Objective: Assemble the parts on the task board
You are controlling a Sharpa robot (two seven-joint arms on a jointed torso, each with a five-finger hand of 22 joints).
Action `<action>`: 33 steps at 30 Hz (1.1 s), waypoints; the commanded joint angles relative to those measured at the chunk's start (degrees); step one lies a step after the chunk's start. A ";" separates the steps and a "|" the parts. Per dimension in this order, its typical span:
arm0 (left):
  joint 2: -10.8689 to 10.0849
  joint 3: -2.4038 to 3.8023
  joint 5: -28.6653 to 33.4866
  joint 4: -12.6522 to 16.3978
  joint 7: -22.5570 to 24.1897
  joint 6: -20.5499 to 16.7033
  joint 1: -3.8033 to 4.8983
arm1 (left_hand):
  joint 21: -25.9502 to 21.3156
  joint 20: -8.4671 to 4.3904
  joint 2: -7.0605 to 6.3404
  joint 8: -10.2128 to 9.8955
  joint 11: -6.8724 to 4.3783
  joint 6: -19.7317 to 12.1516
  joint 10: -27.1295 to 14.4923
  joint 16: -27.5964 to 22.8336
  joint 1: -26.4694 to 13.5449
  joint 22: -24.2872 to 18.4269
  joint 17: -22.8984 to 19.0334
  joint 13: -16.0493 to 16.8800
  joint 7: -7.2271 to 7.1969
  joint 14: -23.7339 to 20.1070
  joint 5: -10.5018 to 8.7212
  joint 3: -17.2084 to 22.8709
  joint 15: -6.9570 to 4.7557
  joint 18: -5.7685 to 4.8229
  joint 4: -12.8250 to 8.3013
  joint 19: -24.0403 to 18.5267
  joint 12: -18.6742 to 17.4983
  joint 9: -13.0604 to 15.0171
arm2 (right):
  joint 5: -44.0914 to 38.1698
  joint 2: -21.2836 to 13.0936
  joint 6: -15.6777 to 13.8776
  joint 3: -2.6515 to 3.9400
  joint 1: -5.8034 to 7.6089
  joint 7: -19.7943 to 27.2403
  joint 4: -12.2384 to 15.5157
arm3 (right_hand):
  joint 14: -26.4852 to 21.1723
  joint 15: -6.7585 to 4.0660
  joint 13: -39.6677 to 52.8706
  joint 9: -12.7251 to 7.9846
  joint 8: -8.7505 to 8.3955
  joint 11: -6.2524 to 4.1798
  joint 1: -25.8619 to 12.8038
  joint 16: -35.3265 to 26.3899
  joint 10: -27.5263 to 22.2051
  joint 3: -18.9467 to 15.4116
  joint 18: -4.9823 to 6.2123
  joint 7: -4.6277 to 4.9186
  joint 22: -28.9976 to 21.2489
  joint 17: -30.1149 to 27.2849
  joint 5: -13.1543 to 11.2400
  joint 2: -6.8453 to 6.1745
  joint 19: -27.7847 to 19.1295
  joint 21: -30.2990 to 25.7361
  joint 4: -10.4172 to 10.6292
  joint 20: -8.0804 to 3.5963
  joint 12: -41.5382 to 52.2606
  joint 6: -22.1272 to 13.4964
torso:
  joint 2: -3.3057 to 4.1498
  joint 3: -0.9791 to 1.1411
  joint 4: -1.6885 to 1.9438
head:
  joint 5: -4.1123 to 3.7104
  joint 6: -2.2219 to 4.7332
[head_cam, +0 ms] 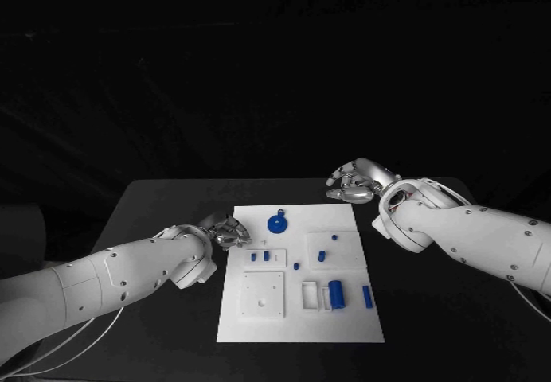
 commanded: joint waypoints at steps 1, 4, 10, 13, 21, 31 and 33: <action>-0.23 0.15 0.06 1.47 7.69 -1.08 0.82 | -0.44 -4.77 -0.62 -0.57 0.74 -0.11 -0.36 -0.28 1.31 -0.23 -0.44 -1.64 0.79 0.24 0.10 3.34 0.67 -0.61 -4.14 0.14 -2.45 -1.00 | 0.73 0.14 0.45 0.02 -0.02 0.78 -0.39 | -0.47 0.09 -0.06 -0.07 0.13 -0.06 -0.35 -0.32 -0.44 0.09 3.96 0.46 0.74 -0.08 0.35 0.13 -0.26 -0.23 -0.18 -0.28 0.22 -0.34 | 0.00 0.00 0.01 | -0.24 0.13; -0.67 0.15 -2.65 3.10 8.41 -0.47 1.82 | -0.81 -3.96 -0.96 -0.52 1.48 -0.19 0.93 -1.64 -1.48 -0.21 -1.66 -4.77 1.60 -0.09 1.28 9.67 1.40 -0.67 -9.16 0.58 -7.29 -2.44 | 1.15 0.29 0.46 0.02 -0.02 0.93 -0.90 | -0.50 0.12 -0.08 -0.09 0.10 -0.04 -0.34 -0.35 -0.47 0.12 3.96 0.49 0.74 -0.09 0.36 0.13 -0.29 -0.27 -0.20 -0.26 0.21 -0.41 | 0.00 0.03 -0.02 | -0.33 0.21; -1.11 0.13 -7.06 5.67 8.28 0.37 3.92 | -0.78 -3.96 -1.97 -0.18 1.54 -0.57 1.88 -1.99 -1.16 0.14 -2.15 -6.01 1.43 0.33 2.54 11.91 1.43 -0.35 -9.22 0.70 -9.79 -3.05 | 1.67 0.35 0.48 0.02 -0.01 1.16 -1.32 | -0.64 0.19 -0.15 -0.12 0.04 0.04 -0.40 -0.48 -0.59 0.19 3.96 0.56 0.72 -0.17 0.40 0.19 -0.43 -0.41 -0.16 -0.19 0.16 -0.53 | 0.02 0.07 -0.04 | -0.57 0.34; -0.94 0.12 -9.79 6.38 8.27 1.62 5.09 | -0.76 -3.91 -2.15 -0.02 1.55 -0.76 2.13 -2.03 -1.21 0.27 -2.25 -6.28 1.45 0.41 4.02 12.41 1.47 -0.36 -9.20 0.82 -10.58 -3.28 | 2.36 0.38 0.48 0.02 -0.01 1.56 -1.60 | -0.86 0.26 -0.30 -0.15 0.00 0.11 -0.46 -0.77 -0.81 0.28 3.96 0.62 0.65 -0.33 0.42 0.20 -0.67 -0.69 -0.13 -0.07 -0.01 -0.63 | 0.04 0.06 -0.07 | -0.67 0.42; 1.55 -0.22 -22.26 7.78 9.15 4.79 7.04 | -5.47 -1.08 -5.95 -2.36 4.96 -5.31 -2.63 -10.56 -6.20 -1.99 -6.66 -9.08 2.45 -3.71 -4.03 11.97 4.50 -0.23 -7.55 -1.87 -17.72 -5.21 | 3.99 0.85 0.60 0.01 -0.01 2.45 -2.67 | -2.67 0.56 -2.64 -0.29 -0.19 0.39 -0.59 -3.92 -2.11 0.67 3.96 0.91 -0.46 -2.79 0.41 0.24 -2.88 -3.78 -0.44 1.28 -2.42 -1.40 | 0.02 0.00 -0.03 | -1.09 0.51; 5.36 -3.83 -33.53 6.53 8.07 6.39 7.70 | -6.06 -0.91 -5.56 -1.92 4.84 -4.87 -1.09 -12.82 -4.32 -2.83 -7.52 -11.50 2.25 1.48 -4.37 10.69 4.59 1.09 -7.76 1.75 -22.50 -6.63 | 4.81 1.01 0.02 0.01 0.00 3.00 -3.58 | -3.02 0.72 -3.46 -0.37 -0.30 0.55 -0.56 -4.20 -2.43 0.67 3.96 1.06 -0.55 -3.21 0.54 0.32 -3.16 -4.36 -0.54 1.49 -3.00 -1.75 | 0.01 0.04 0.05 | -1.18 0.37; 6.04 -5.23 -34.87 6.32 8.10 6.28 7.78 | -5.29 -1.13 -5.46 -1.76 4.65 -4.56 -1.65 -12.18 -3.93 -2.46 -7.11 -11.98 1.71 2.61 -3.51 10.49 4.37 1.36 -7.84 2.81 -23.47 -6.81 | 4.88 1.01 -0.03 0.01 0.00 3.02 -3.58 | -3.07 0.73 -3.68 -0.39 -0.30 0.56 -0.59 -4.21 -2.45 0.68 3.96 1.08 -0.55 -3.30 0.93 0.33 -3.18 -4.46 -0.50 1.54 -3.12 -1.78 | 0.02 0.02 0.06 | -1.13 0.44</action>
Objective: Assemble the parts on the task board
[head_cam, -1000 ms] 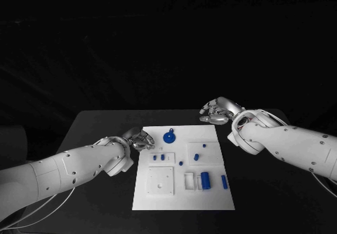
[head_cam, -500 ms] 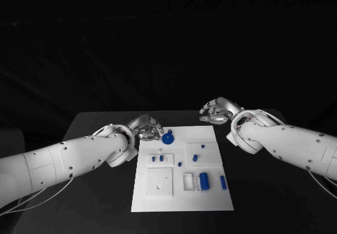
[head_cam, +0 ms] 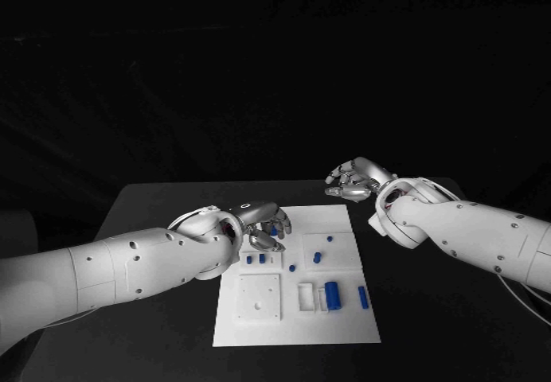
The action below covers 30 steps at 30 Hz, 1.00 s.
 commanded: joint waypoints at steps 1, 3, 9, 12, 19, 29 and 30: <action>1.30 -1.25 -7.32 -0.52 0.39 2.04 0.14 | 1.53 -1.04 0.14 0.34 -0.53 0.72 -0.52 1.79 0.65 0.84 1.02 -0.64 -0.47 2.13 0.72 -0.51 -0.54 2.76 -0.37 1.77 -1.21 -0.26 | 0.71 0.01 0.00 0.02 -0.01 1.09 0.13 | -0.35 0.06 -0.23 -0.06 -0.30 0.06 -0.37 -0.31 -0.29 0.05 3.95 0.27 -0.08 -0.14 0.58 0.10 -0.30 -0.27 -0.34 0.12 -0.32 -0.16 | 0.01 0.02 0.04 | 0.10 -0.02; 2.46 -1.43 -7.92 -1.38 0.39 2.24 0.10 | 2.99 -1.35 0.00 0.36 -0.67 0.93 -0.06 3.76 0.77 1.78 2.25 -1.08 -0.48 3.12 0.70 -1.12 -0.65 3.22 -0.34 2.92 -1.92 -0.70 | 0.72 0.08 -0.02 0.02 -0.01 1.12 0.14 | -0.37 0.07 -0.40 -0.07 -0.29 0.06 -0.37 -0.30 -0.29 0.04 3.95 0.28 -0.06 -0.19 0.84 0.10 -0.29 -0.33 -0.36 0.15 -0.40 -0.18 | 0.05 -0.01 -0.03 | 0.16 -0.07; 4.69 -1.44 -8.92 -4.07 -0.60 2.28 -0.64 | 3.79 -1.37 0.12 0.34 -0.71 1.04 0.40 5.02 0.83 2.44 3.10 -1.50 -0.41 3.18 0.47 -1.35 -0.69 3.59 -0.19 3.32 -2.63 -1.18 | 0.72 0.36 0.01 0.02 -0.01 1.21 0.18 | -0.37 0.07 -0.55 -0.07 -0.28 0.07 -0.36 -0.29 -0.27 0.04 3.95 0.28 -0.04 -0.25 1.08 0.12 -0.27 -0.37 -0.37 0.16 -0.46 -0.19 | 0.08 0.00 -0.15 | 0.16 -0.09; 5.57 -1.43 -9.18 -5.55 -0.98 2.36 -0.77 | 4.17 -1.37 0.20 0.29 -0.62 1.00 0.55 5.60 0.68 2.68 3.43 -1.67 -0.06 3.47 0.23 -1.47 -0.62 3.78 0.07 3.67 -2.92 -1.38 | 0.72 0.35 0.02 0.02 -0.01 1.20 0.37 | -0.39 0.07 -0.75 -0.08 -0.26 0.06 -0.35 -0.28 -0.24 0.04 3.95 0.28 -0.02 -0.32 1.58 0.17 -0.25 -0.42 -0.40 0.18 -0.52 -0.20 | 0.09 -0.03 -0.19 | 0.05 -0.09; 7.34 -1.39 -8.62 -7.37 -1.58 4.34 -1.85 | 5.05 -1.23 -0.27 0.30 -0.61 1.01 0.95 6.76 0.05 3.35 4.11 -2.16 -0.16 3.74 -0.71 -1.95 -0.60 4.35 0.70 4.26 -3.84 -1.94 | 0.71 0.50 0.05 0.03 -0.01 1.17 0.63 | -0.40 0.07 -0.91 -0.09 -0.25 0.07 -0.35 -0.26 -0.21 0.01 3.95 0.28 0.00 -0.39 1.85 0.20 -0.24 -0.48 -0.43 0.20 -0.55 -0.23 | 0.18 -0.04 -0.26 | -0.11 -0.15; 8.73 -1.37 -8.57 -10.08 -1.64 4.11 -3.52 | 5.06 -1.15 -0.39 0.38 -0.54 1.06 0.82 6.92 -0.10 3.63 4.24 -2.49 -0.31 3.21 -0.97 -1.97 -0.53 4.42 0.88 3.78 -4.54 -2.23 | 0.71 0.25 0.07 0.03 0.03 1.06 1.40 | -0.40 0.07 -1.07 -0.09 -0.24 0.07 -0.39 -0.25 -0.18 -0.02 3.95 0.29 0.02 -0.45 2.07 0.25 -0.21 -0.53 -0.41 0.22 -0.58 -0.24 | 0.29 -0.09 -0.37 | -0.39 -0.47; 8.83 -1.37 -8.57 -10.35 -1.59 4.10 -3.59 | 5.07 -1.14 -0.35 0.38 -0.53 1.06 0.83 6.94 -0.09 3.64 4.25 -2.51 -0.30 3.21 -0.95 -1.96 -0.52 4.43 0.90 3.78 -4.57 -2.25 | 0.71 0.24 0.08 0.03 0.04 1.06 1.43 | -0.40 0.07 -1.08 -0.09 -0.24 0.07 -0.39 -0.24 -0.18 -0.02 3.95 0.29 0.02 -0.46 2.08 0.24 -0.21 -0.53 -0.41 0.22 -0.58 -0.24 | 0.28 -0.08 -0.34 | -0.41 -0.50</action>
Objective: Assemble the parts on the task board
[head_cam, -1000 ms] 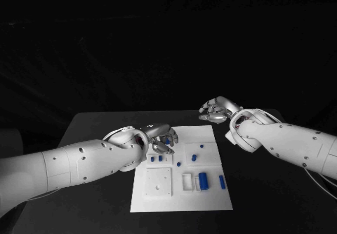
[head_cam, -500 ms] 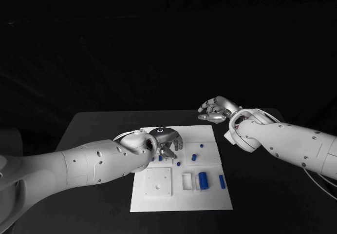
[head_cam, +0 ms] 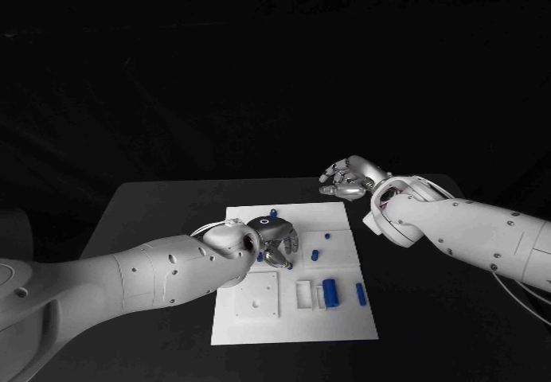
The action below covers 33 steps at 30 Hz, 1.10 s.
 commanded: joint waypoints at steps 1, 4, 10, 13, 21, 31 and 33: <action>0.40 0.07 -0.49 -0.78 -0.12 0.72 -0.19 | 0.19 0.08 -0.27 0.39 0.08 0.09 0.04 0.41 -0.04 0.09 0.08 -0.09 -0.05 -0.34 -0.10 -0.12 0.20 4.61 0.20 -0.32 -0.41 -0.07 | 0.01 -0.05 0.17 0.02 0.03 0.55 0.25 | -0.40 0.07 -0.09 -0.05 -0.24 0.06 -0.39 -0.25 -0.18 -0.02 3.96 0.42 0.02 -0.10 0.34 0.25 -0.21 -0.32 -0.41 0.21 -0.32 -0.17 | 0.05 0.00 -0.03 | -0.10 -0.16; 0.85 0.07 -0.49 -0.95 -0.02 0.85 -0.54 | 0.22 0.10 -0.17 0.39 0.10 0.08 0.09 0.47 -0.04 0.13 0.11 -0.12 0.00 -0.35 -0.06 -0.10 0.22 4.62 0.26 -0.33 -0.47 -0.12 | 0.01 -0.11 0.24 0.02 0.08 0.49 0.38 | -0.40 0.07 -0.12 -0.05 -0.24 0.06 -0.39 -0.24 -0.17 -0.03 3.96 0.42 0.02 -0.11 0.38 0.26 -0.21 -0.33 -0.41 0.21 -0.32 -0.16 | 0.02 0.01 0.02 | -0.26 -0.31; 1.53 0.08 -0.48 -1.59 -0.29 1.19 -1.22 | 0.27 0.13 0.08 0.39 0.12 0.04 0.09 0.59 -0.10 0.21 0.16 -0.21 0.03 -0.36 0.00 -0.07 0.24 4.65 0.39 -0.35 -0.67 -0.23 | 0.01 0.02 0.25 0.02 0.09 0.52 0.50 | -0.39 0.07 -0.16 -0.05 -0.23 0.06 -0.40 -0.23 -0.16 -0.03 3.96 0.42 0.03 -0.13 0.41 0.27 -0.20 -0.34 -0.40 0.21 -0.32 -0.16 | -0.10 -0.02 0.03 | -0.28 -0.41; 1.64 0.08 -0.47 -2.47 -0.86 1.78 -1.34 | 0.30 0.14 0.21 0.43 0.16 0.07 -0.07 0.67 -0.03 0.28 0.19 -0.33 0.09 -0.39 0.07 -0.01 0.27 4.69 0.40 -0.37 -0.91 -0.30 | 0.01 -0.05 0.35 0.02 0.10 0.48 0.64 | -0.39 0.07 -0.18 -0.05 -0.22 0.06 -0.40 -0.23 -0.15 -0.04 3.96 0.42 0.03 -0.14 0.43 0.27 -0.19 -0.34 -0.40 0.21 -0.32 -0.16 | -0.11 0.01 0.12 | -0.34 -0.52; 1.97 0.08 -1.05 -3.29 -0.99 2.57 -1.78 | 0.37 0.42 0.52 0.80 0.59 0.67 -0.65 0.84 0.14 0.46 0.23 -0.73 0.33 -0.55 0.13 0.12 0.68 4.84 0.45 -0.45 -1.73 -0.41 | 0.01 -0.06 0.39 0.02 0.10 0.47 0.77 | -0.38 0.06 -0.22 -0.05 -0.21 0.06 -0.41 -0.22 -0.13 -0.05 3.96 0.41 0.04 -0.15 0.46 0.29 -0.18 -0.35 -0.39 0.21 -0.32 -0.14 | -0.13 0.01 0.15 | -0.39 -0.59; 2.17 0.09 -1.05 -4.53 -0.74 2.24 -2.77 | 0.32 0.83 1.18 1.28 0.98 1.50 -0.87 0.89 0.46 0.62 0.21 -1.09 0.37 -0.92 0.11 0.37 1.06 5.05 0.38 -0.72 -2.40 -0.55 | 0.00 -0.08 0.45 0.02 0.16 0.43 0.75 | -0.36 0.06 -0.28 -0.04 -0.19 0.05 -0.45 -0.20 -0.10 -0.08 3.96 0.41 0.05 -0.18 0.48 0.31 -0.14 -0.36 -0.36 0.22 -0.31 -0.13 | -0.11 -0.02 0.14 | -0.42 -0.63; 2.23 0.09 -1.05 -4.84 -0.73 2.35 -2.86 | 0.33 0.87 1.29 1.31 1.02 1.55 -0.89 0.91 0.49 0.64 0.21 -1.13 0.36 -0.92 0.11 0.41 1.10 5.07 0.39 -0.73 -2.47 -0.58 | 0.00 -0.08 0.45 0.02 0.17 0.43 0.76 | -0.36 0.06 -0.30 -0.04 -0.19 0.05 -0.45 -0.19 -0.09 -0.09 3.96 0.41 0.06 -0.19 0.49 0.32 -0.13 -0.36 -0.35 0.22 -0.31 -0.12 | -0.10 0.00 0.15 | -0.42 -0.66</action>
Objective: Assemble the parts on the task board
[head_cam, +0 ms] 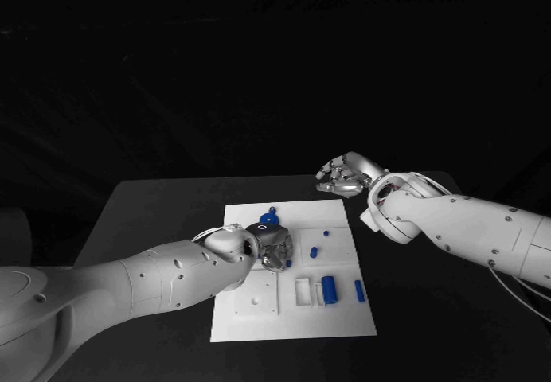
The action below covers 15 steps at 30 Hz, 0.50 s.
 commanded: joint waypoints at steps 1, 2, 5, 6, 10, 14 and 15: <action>0.15 -0.10 -0.47 -0.53 0.08 0.69 -0.26 | 0.33 0.33 0.77 0.22 0.41 0.55 -0.23 0.26 -0.04 0.10 0.01 -0.27 -0.06 -0.10 0.11 0.25 0.30 5.10 0.22 -0.20 -0.40 -0.07 | -0.04 0.00 0.42 0.02 0.02 0.44 0.11 | -0.36 0.05 -0.09 -0.05 -0.19 0.05 -0.46 -0.19 -0.09 -0.09 3.96 0.39 0.05 -0.08 0.27 0.33 -0.13 -0.36 -0.35 0.21 -0.31 0.10 | 0.01 0.03 0.02 | -0.03 -0.06; 0.20 -0.10 -0.47 -0.54 0.09 0.82 -0.30 | 0.34 0.35 0.87 0.24 0.43 0.60 -0.22 0.30 0.01 0.12 0.02 -0.30 -0.08 -0.09 0.12 0.29 0.32 5.12 0.21 -0.20 -0.45 -0.10 | -0.04 0.01 0.42 0.02 0.02 0.45 0.10 | -0.36 0.05 -0.10 -0.05 -0.19 0.05 -0.46 -0.19 -0.08 -0.09 3.96 0.39 0.05 -0.09 0.27 0.33 -0.13 -0.36 -0.35 0.21 -0.31 0.10 | 0.01 0.03 0.02 | -0.04 -0.06; 0.42 -0.10 -0.47 -0.48 0.18 1.16 -0.36 | 0.38 0.40 1.09 0.31 0.42 0.71 -0.11 0.39 0.10 0.16 0.04 -0.35 -0.15 -0.03 0.11 0.33 0.31 5.17 0.18 -0.18 -0.50 -0.14 | -0.04 0.07 0.42 0.02 0.02 0.45 0.10 | -0.35 0.05 -0.11 -0.05 -0.18 0.05 -0.46 -0.19 -0.07 -0.09 3.96 0.39 0.06 -0.09 0.27 0.33 -0.12 -0.37 -0.35 0.21 -0.31 0.11 | 0.00 0.02 0.02 | -0.03 -0.06; 0.50 -0.10 -0.47 -0.44 0.21 1.35 -0.38 | 0.40 0.41 1.22 0.36 0.40 0.80 -0.01 0.46 0.12 0.19 0.06 -0.35 -0.20 0.02 0.10 0.34 0.29 5.20 0.17 -0.17 -0.49 -0.16 | -0.04 0.11 0.44 0.02 0.02 0.46 0.09 | -0.35 0.05 -0.12 -0.05 -0.18 0.05 -0.46 -0.18 -0.07 -0.09 3.96 0.39 0.06 -0.09 0.28 0.34 -0.12 -0.37 -0.35 0.21 -0.31 0.11 | 0.01 0.02 0.02 | -0.01 -0.08; 0.75 -0.10 -0.47 -0.47 0.24 1.55 -0.52 | 0.64 0.35 1.80 0.70 0.19 1.47 1.05 1.07 0.12 0.40 0.27 -0.30 -0.40 0.37 0.03 0.18 0.10 5.30 0.02 -0.06 -0.25 -0.26 | -0.06 0.15 0.46 0.02 0.02 0.45 0.15 | -0.35 0.05 -0.14 -0.05 -0.17 0.04 -0.45 -0.18 -0.06 -0.10 3.96 0.38 0.06 -0.10 0.28 0.35 -0.11 -0.37 -0.34 0.20 -0.30 0.12 | 0.00 0.01 0.00 | 0.01 -0.11; 0.90 -0.10 -0.47 -0.88 0.19 1.40 -0.66 | 0.82 0.27 2.01 0.81 0.11 1.78 1.61 1.76 0.02 0.55 0.54 -0.30 -0.36 0.72 -0.01 0.02 0.01 5.35 -0.09 0.03 -0.19 -0.42 | -0.09 0.16 0.48 0.02 0.02 0.44 0.18 | -0.34 0.04 -0.16 -0.05 -0.16 0.04 -0.45 -0.17 -0.04 -0.09 3.96 0.38 0.07 -0.11 0.29 0.37 -0.10 -0.37 -0.35 0.20 -0.30 0.13 | 0.01 0.05 0.00 | 0.02 -0.04; 0.96 -0.10 -0.47 -1.02 0.20 1.44 -0.71 | 0.84 0.26 2.05 0.80 0.12 1.77 1.65 1.86 -0.02 0.57 0.58 -0.31 -0.32 0.75 -0.03 -0.01 0.02 5.36 -0.09 0.05 -0.22 -0.47 | -0.10 0.16 0.50 0.02 0.02 0.44 0.18 | -0.34 0.04 -0.17 -0.04 -0.15 0.04 -0.44 -0.16 -0.04 -0.09 3.96 0.38 0.07 -0.12 0.30 0.38 -0.09 -0.38 -0.35 0.20 -0.29 0.14 | 0.01 0.05 0.01 | 0.01 -0.04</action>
